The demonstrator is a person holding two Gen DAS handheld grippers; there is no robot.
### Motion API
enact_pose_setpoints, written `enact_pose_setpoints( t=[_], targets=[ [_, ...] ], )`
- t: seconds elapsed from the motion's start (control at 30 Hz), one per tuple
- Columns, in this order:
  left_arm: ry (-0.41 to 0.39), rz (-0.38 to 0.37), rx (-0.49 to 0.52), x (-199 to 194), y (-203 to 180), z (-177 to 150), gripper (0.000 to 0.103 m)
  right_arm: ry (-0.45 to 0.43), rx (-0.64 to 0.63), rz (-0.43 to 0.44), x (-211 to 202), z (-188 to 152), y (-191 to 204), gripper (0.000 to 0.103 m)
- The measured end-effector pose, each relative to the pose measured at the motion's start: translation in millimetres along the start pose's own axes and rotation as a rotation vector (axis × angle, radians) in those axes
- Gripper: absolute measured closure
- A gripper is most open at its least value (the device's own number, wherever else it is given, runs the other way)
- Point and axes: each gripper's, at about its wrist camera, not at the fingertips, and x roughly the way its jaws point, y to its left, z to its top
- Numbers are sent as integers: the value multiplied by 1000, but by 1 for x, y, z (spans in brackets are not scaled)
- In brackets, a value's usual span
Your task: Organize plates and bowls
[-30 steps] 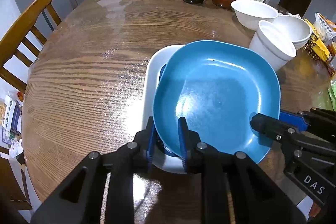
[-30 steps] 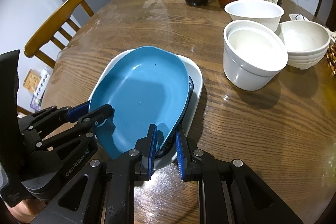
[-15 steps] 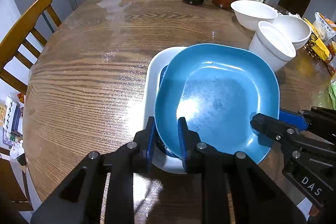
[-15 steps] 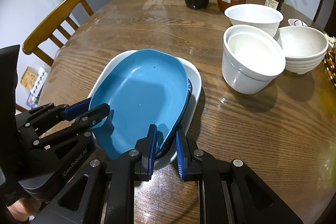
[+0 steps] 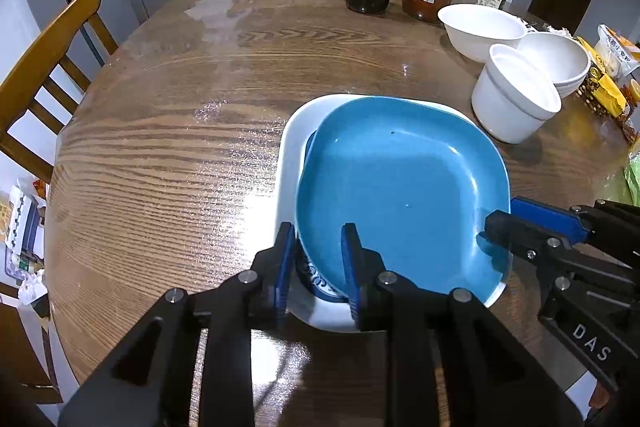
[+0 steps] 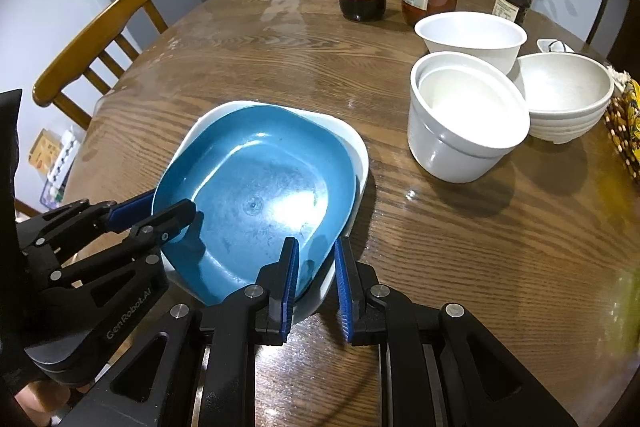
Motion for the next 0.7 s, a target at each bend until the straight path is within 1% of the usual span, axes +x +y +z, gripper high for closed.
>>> enact_pose_setpoints(
  t=[0.17,0.47,0.5,0.57,0.7],
  targets=[
    [-11,1,5,-3,0,1,75,-1,0,-1,0,0,-1,84],
    [-28,5,7,-7,2,2,73,-7,3,-4,-2,-1,1,84],
    [-32,10,7,-8,2,2,71,-8,3,-5,-3,-1,2,84],
    [-42,24,2,-10,4,1,58,-10,3,-5,-4,0,3,84],
    [-48,33,-13,-12,10,2,57,-14,5,-3,-5,-1,4,84]
  ],
)
